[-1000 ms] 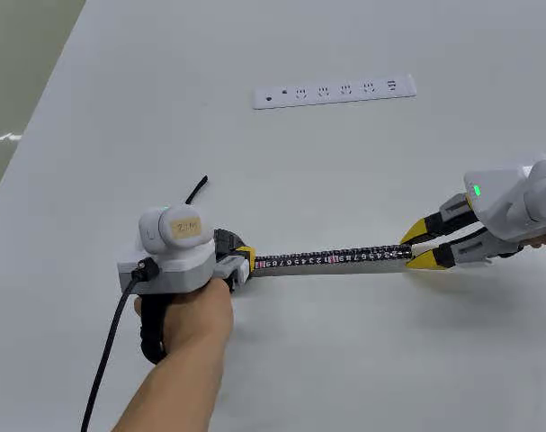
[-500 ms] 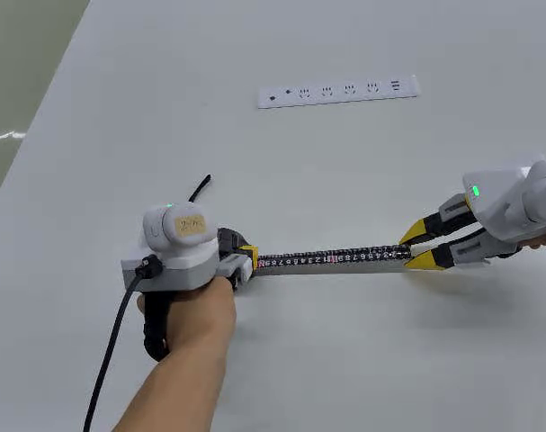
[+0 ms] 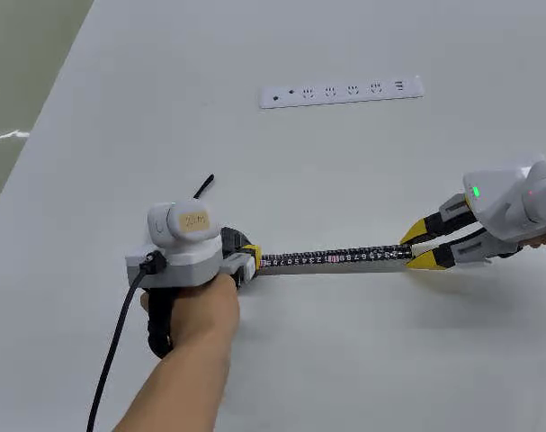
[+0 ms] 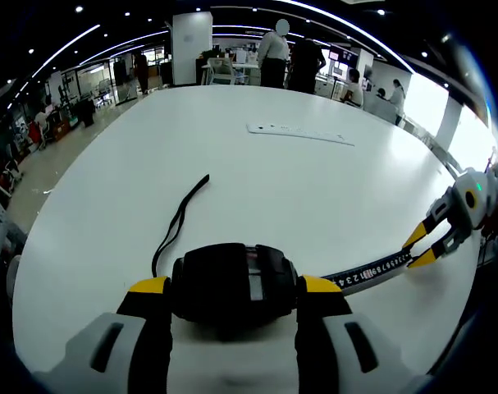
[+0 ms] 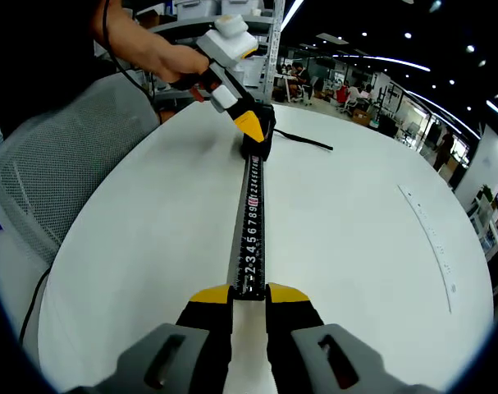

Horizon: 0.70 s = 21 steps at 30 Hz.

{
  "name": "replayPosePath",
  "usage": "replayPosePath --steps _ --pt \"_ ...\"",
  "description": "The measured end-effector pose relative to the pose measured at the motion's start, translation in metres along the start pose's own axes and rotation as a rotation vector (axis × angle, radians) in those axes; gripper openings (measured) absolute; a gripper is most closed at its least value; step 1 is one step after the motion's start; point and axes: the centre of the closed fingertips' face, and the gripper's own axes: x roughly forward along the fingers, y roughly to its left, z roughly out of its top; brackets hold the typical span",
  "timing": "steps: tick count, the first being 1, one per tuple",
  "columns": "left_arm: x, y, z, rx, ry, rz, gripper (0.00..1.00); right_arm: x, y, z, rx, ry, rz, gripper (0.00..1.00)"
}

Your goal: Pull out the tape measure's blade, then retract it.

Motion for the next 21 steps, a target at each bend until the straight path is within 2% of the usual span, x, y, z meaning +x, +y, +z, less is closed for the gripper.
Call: replayPosePath --steps 21 --pt "0.001 0.0004 -0.0004 -0.005 0.008 -0.005 0.56 0.0021 -0.0021 0.0022 -0.019 -0.002 -0.002 0.15"
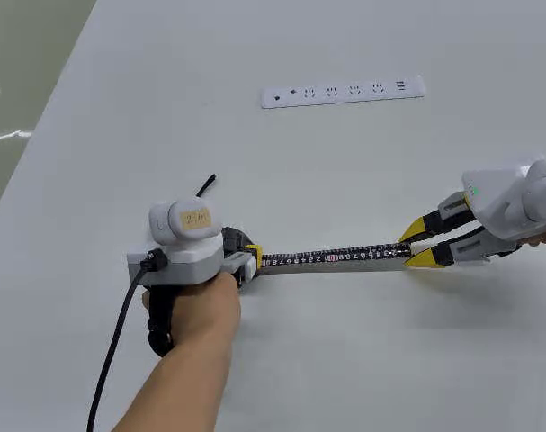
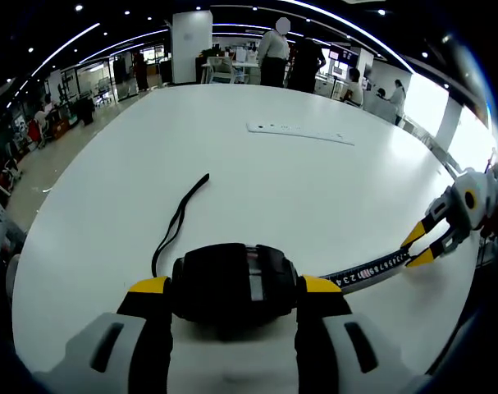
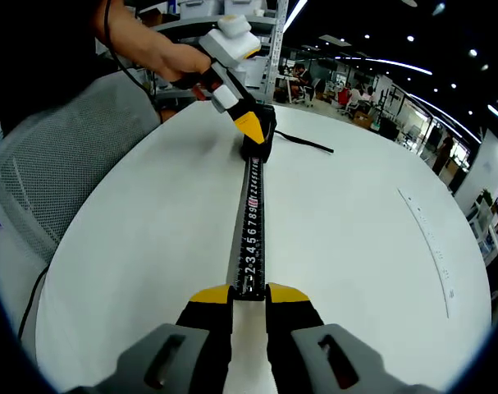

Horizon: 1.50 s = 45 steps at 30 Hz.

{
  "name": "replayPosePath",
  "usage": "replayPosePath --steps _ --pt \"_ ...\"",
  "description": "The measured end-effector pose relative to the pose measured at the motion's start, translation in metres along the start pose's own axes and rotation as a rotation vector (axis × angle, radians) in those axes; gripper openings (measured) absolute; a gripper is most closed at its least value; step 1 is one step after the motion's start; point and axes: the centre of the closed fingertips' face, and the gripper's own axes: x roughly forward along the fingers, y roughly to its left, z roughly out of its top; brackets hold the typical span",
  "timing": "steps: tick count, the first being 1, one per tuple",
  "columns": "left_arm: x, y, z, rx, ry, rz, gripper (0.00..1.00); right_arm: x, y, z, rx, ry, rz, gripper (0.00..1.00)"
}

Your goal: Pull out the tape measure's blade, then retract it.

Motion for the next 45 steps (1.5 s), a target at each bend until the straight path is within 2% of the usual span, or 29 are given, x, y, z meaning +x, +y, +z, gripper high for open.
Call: replayPosePath --steps 45 --pt "-0.0016 0.0017 -0.0006 -0.036 0.007 -0.045 0.56 0.0055 -0.0022 0.0034 -0.027 0.012 0.005 0.15"
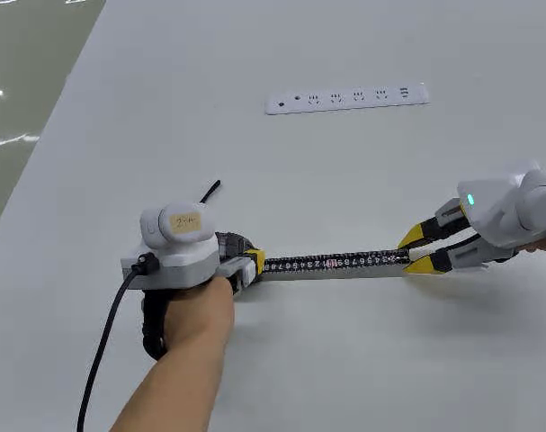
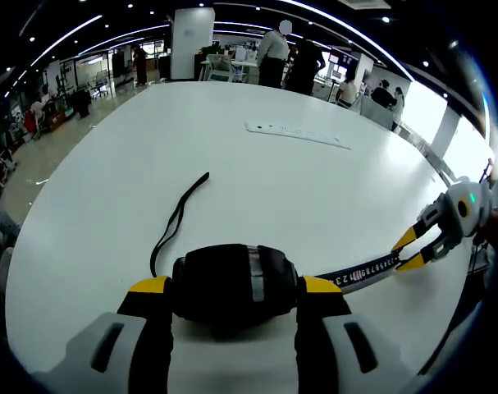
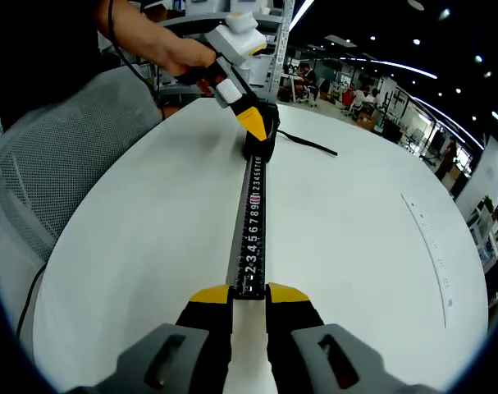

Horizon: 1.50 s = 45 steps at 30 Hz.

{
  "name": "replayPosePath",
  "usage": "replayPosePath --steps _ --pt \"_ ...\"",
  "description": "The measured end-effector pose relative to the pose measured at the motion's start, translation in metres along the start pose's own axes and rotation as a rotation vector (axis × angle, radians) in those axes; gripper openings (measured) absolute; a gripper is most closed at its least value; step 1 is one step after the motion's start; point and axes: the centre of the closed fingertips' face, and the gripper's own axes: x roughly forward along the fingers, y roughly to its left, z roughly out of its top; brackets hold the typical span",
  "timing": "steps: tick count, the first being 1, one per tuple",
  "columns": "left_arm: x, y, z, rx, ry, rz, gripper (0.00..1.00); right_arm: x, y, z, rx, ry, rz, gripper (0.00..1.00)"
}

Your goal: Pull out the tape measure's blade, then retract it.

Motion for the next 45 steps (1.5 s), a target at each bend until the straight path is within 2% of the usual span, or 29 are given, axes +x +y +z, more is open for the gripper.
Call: replayPosePath --steps 45 --pt "-0.003 0.0 0.0 0.0 0.006 -0.011 0.56 0.009 -0.001 0.018 -0.027 -0.021 0.006 0.15"
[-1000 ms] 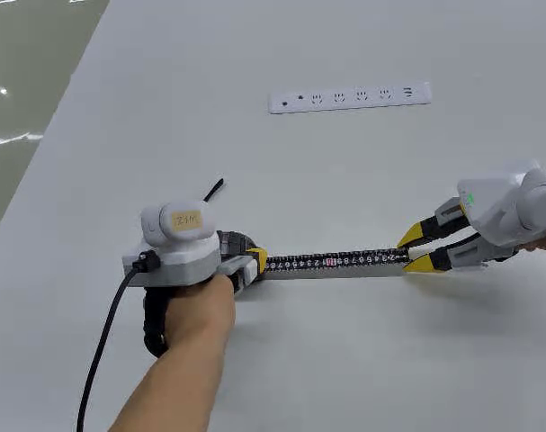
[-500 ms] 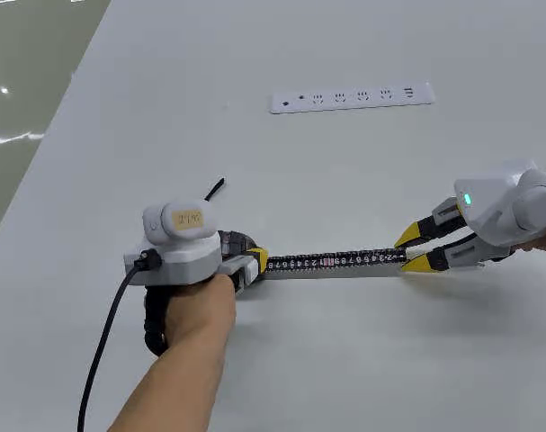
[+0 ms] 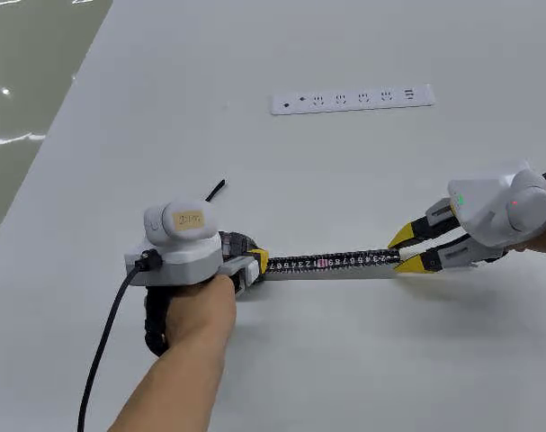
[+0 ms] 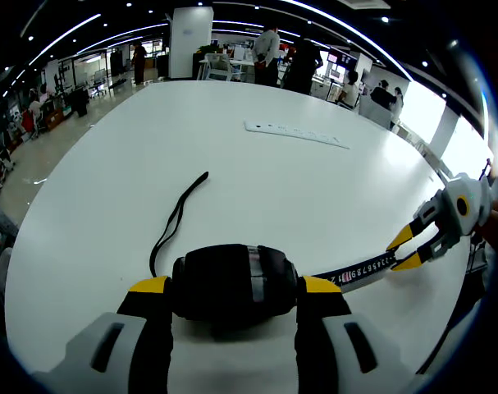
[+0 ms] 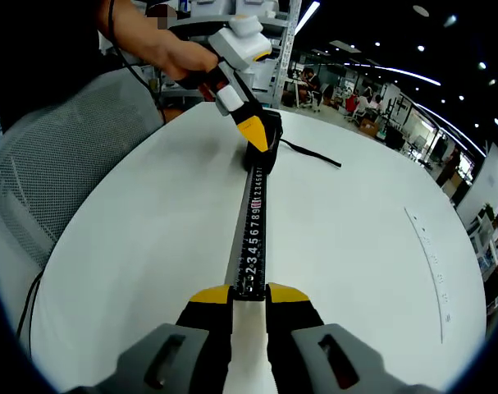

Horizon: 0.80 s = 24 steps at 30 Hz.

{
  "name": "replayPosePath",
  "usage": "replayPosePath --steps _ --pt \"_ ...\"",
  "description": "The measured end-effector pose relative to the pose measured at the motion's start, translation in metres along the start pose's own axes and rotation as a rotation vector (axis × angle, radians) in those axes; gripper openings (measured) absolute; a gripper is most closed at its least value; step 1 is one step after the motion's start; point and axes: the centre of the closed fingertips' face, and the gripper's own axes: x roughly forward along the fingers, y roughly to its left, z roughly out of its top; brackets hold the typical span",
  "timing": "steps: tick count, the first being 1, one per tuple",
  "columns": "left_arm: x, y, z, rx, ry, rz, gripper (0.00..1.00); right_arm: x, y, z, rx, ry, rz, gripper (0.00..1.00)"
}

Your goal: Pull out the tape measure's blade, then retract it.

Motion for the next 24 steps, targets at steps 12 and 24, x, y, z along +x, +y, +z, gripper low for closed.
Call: replayPosePath --steps 12,24 --pt "0.0009 0.001 -0.0001 -0.002 0.002 -0.004 0.56 0.0023 0.0002 0.0035 -0.003 -0.003 0.003 0.15" --pt "0.0018 0.0008 0.0001 -0.007 0.003 -0.007 0.56 0.0049 -0.0008 0.006 -0.007 -0.005 0.006 0.15"
